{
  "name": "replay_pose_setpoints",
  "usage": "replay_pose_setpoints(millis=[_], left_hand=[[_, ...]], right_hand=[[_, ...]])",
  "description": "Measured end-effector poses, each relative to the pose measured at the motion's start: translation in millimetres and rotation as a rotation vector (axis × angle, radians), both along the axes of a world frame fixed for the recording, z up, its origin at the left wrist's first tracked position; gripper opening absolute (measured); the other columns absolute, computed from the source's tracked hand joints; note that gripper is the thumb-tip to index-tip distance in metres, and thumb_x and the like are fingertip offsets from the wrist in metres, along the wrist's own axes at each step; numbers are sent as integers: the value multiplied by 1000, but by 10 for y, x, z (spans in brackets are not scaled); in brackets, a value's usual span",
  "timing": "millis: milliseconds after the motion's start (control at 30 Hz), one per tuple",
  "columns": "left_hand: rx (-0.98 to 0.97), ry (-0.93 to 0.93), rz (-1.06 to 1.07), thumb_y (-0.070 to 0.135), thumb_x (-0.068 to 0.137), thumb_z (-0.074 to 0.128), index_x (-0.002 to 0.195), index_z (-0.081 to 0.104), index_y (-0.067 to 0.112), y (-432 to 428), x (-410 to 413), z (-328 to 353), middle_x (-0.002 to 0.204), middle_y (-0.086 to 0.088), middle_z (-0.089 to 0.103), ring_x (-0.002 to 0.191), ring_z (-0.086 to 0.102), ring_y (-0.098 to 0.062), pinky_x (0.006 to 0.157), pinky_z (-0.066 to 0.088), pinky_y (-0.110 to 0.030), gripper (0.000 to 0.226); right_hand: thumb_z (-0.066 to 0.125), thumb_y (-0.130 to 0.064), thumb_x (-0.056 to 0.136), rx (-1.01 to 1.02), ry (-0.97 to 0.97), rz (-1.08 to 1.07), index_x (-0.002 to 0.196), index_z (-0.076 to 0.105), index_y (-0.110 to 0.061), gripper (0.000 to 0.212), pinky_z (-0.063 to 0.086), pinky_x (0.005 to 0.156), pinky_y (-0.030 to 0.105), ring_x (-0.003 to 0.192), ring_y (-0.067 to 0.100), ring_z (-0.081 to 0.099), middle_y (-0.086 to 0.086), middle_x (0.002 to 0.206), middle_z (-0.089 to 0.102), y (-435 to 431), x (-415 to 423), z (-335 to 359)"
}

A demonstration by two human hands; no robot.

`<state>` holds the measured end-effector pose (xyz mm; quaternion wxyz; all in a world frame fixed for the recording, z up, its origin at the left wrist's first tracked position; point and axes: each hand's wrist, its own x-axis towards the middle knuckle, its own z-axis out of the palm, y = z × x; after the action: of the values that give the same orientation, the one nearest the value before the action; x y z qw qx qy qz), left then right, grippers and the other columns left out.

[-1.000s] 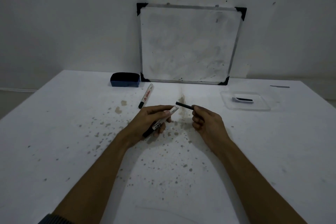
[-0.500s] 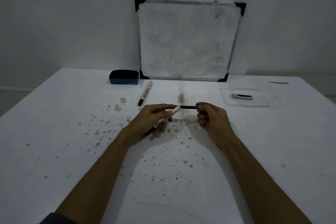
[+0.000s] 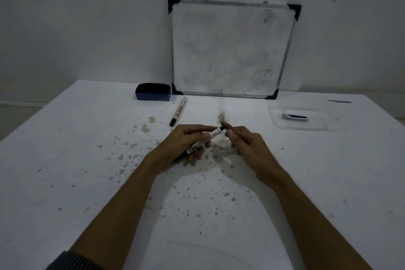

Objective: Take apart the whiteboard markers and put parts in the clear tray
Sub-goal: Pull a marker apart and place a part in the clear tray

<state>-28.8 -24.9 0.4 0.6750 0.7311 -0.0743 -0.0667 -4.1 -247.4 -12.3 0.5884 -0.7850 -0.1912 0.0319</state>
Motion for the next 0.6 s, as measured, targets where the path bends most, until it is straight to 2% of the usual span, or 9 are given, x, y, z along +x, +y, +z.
replay_pose_setpoints(millis=[33,100,200,267,333,433,500,600], left_hand=[[-11,-9,19,12,101,59,123,74,20,31,6,13,87,-13,75,64,66,-28,48,53,-28,28],[-42,-18,57,11,101,58,121,75,21,117,29,27,86,-12,74,65,66,-28,49,54,-28,27],[-101,-8,100,13,102,57,119,76,24,228,57,17,88,-12,72,64,66,-27,49,53,-26,27],[-110,-10,132,14,103,57,119,75,24,251,77,-2,88,-13,71,62,64,-28,47,53,-26,27],[-98,-19,155,14,103,56,121,74,22,234,87,-11,87,-13,71,60,63,-28,46,51,-24,26],[-68,-32,166,11,104,55,124,72,18,189,87,-11,89,-16,71,58,61,-28,44,50,-21,28],[-52,-32,174,10,103,55,128,71,14,166,90,-23,91,-18,70,55,60,-27,42,48,-20,29],[-46,-35,172,10,103,56,127,71,15,144,104,-45,88,-16,71,53,60,-25,41,48,-20,29]], right_hand=[[45,-39,106,-82,-31,10,137,58,-39,34,44,80,15,86,-6,59,-15,103,62,30,-15,-12],[39,-43,107,-208,-91,-1,147,47,-40,41,41,83,8,96,-8,54,-9,112,56,68,-26,-77],[47,-44,104,-406,-244,0,148,47,-36,45,40,78,7,89,-5,52,-10,119,53,142,-10,-174],[51,-46,102,-507,-354,6,147,49,-34,47,47,83,15,89,-2,52,-6,129,53,228,45,-230],[52,-49,101,-582,-420,-16,147,49,-34,48,54,91,32,98,10,60,-1,135,53,329,114,-266],[52,-53,99,-658,-519,-61,140,57,-37,44,56,86,37,98,18,63,1,128,58,420,153,-305],[55,-53,98,-623,-538,-71,132,65,-37,39,56,80,34,92,17,63,-1,121,61,424,144,-303],[63,-50,94,-535,-484,-54,117,73,-33,30,55,81,36,92,13,63,-7,111,64,420,153,-290]])
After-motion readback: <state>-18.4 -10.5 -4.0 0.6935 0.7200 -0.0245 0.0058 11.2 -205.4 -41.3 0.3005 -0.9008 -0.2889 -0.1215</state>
